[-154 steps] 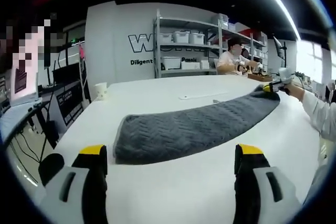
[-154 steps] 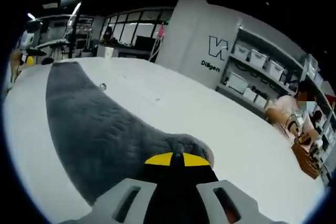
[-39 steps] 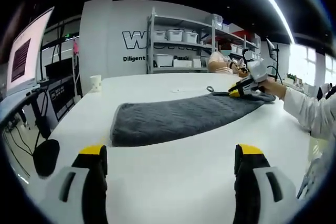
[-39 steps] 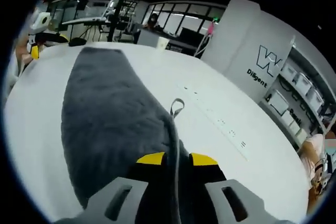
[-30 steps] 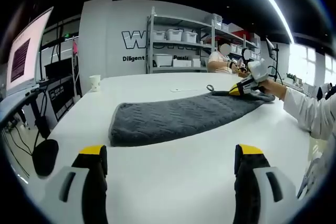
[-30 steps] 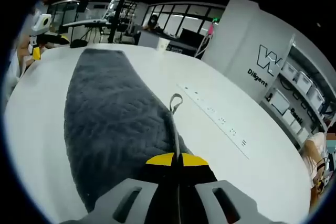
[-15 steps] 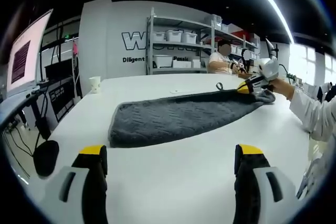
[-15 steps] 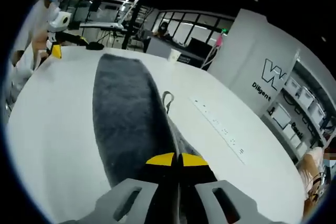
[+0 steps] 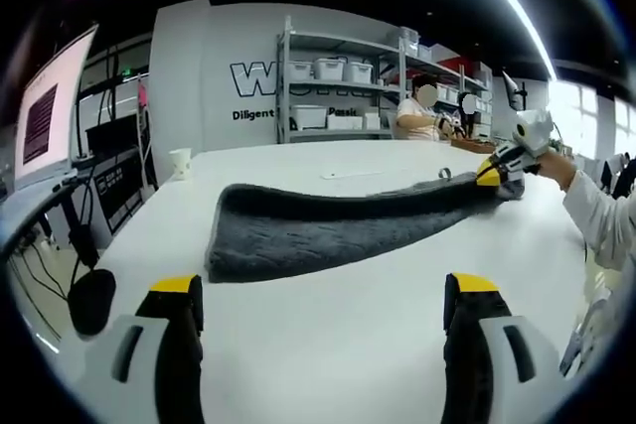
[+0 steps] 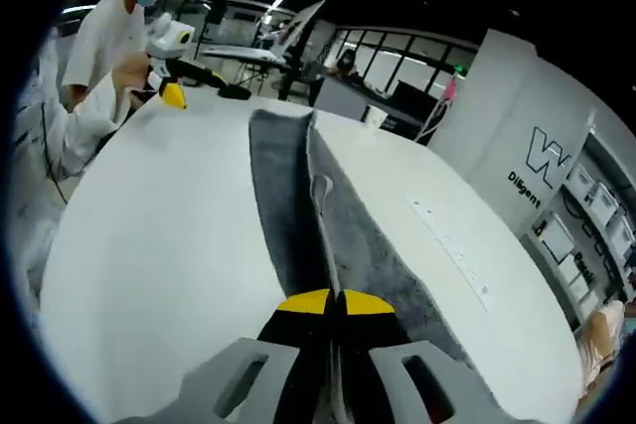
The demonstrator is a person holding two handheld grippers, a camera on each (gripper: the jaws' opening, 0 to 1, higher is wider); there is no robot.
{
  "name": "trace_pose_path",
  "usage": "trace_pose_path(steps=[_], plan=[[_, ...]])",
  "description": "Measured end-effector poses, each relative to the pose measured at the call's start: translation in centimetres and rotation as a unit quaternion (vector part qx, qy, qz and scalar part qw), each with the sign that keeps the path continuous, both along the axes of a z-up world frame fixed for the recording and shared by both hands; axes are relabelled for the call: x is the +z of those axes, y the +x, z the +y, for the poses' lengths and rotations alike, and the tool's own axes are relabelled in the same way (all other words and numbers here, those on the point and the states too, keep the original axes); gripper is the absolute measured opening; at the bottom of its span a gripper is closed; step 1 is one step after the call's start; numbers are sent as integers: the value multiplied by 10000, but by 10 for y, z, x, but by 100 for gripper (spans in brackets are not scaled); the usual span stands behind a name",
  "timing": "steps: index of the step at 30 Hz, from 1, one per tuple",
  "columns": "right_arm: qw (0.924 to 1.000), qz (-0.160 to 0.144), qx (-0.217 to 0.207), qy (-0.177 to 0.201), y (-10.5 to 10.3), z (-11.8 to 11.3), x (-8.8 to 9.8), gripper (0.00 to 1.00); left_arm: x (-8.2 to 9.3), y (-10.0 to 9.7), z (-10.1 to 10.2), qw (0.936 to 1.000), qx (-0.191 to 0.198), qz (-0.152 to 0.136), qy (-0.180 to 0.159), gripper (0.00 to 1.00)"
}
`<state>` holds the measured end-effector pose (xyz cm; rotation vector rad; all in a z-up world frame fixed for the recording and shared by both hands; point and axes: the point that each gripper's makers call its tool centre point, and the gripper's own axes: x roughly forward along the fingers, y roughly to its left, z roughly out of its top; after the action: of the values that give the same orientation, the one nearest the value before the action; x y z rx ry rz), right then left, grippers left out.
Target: Open the folded towel by lifting each exposed corner and separating the folded layers until the towel lies flat within the target outline without major curled edges
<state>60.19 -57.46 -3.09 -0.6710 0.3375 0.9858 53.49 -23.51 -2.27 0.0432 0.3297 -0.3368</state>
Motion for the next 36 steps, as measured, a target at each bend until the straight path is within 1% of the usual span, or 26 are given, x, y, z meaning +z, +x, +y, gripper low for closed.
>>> trace_pose_path(steps=[4, 8, 11, 15, 18, 21, 22, 28, 34, 36], plan=[[9995, 194, 236, -103, -22, -1, -9, 0, 2, -1, 1, 10000, 14, -8, 35, 99], [9989, 331, 324, -29, -36, -3, -13, 0, 3, -2, -1, 10000, 7, -8, 51, 99], [9981, 442, 430, -44, -48, -5, -18, 0, 4, -3, -2, 10000, 2, 1, 63, 99], [9967, 568, 583, -35, -62, -6, -20, 0, 6, -3, -3, 10000, -1, -7, 74, 99], [9959, 648, 623, -19, -67, -8, -21, 0, 6, -4, -3, 10000, 9, -2, 89, 99], [9931, 908, 736, 29, -80, -10, -28, 0, 7, -4, -4, 10000, 18, -3, 84, 99], [9927, 938, 760, 24, -82, -10, -30, 0, 7, -4, -4, 10000, 20, -3, 80, 99], [9890, 1126, 949, -172, -100, -12, -44, 0, 6, -4, -5, 10000, 22, 29, 85, 99], [9847, 1307, 1107, -332, -111, -11, -56, 0, 4, -4, -4, 9999, 57, 59, 70, 99], [9835, 1375, 1132, -321, -113, -11, -57, 0, 3, -5, -4, 9999, 62, 69, 57, 99]])
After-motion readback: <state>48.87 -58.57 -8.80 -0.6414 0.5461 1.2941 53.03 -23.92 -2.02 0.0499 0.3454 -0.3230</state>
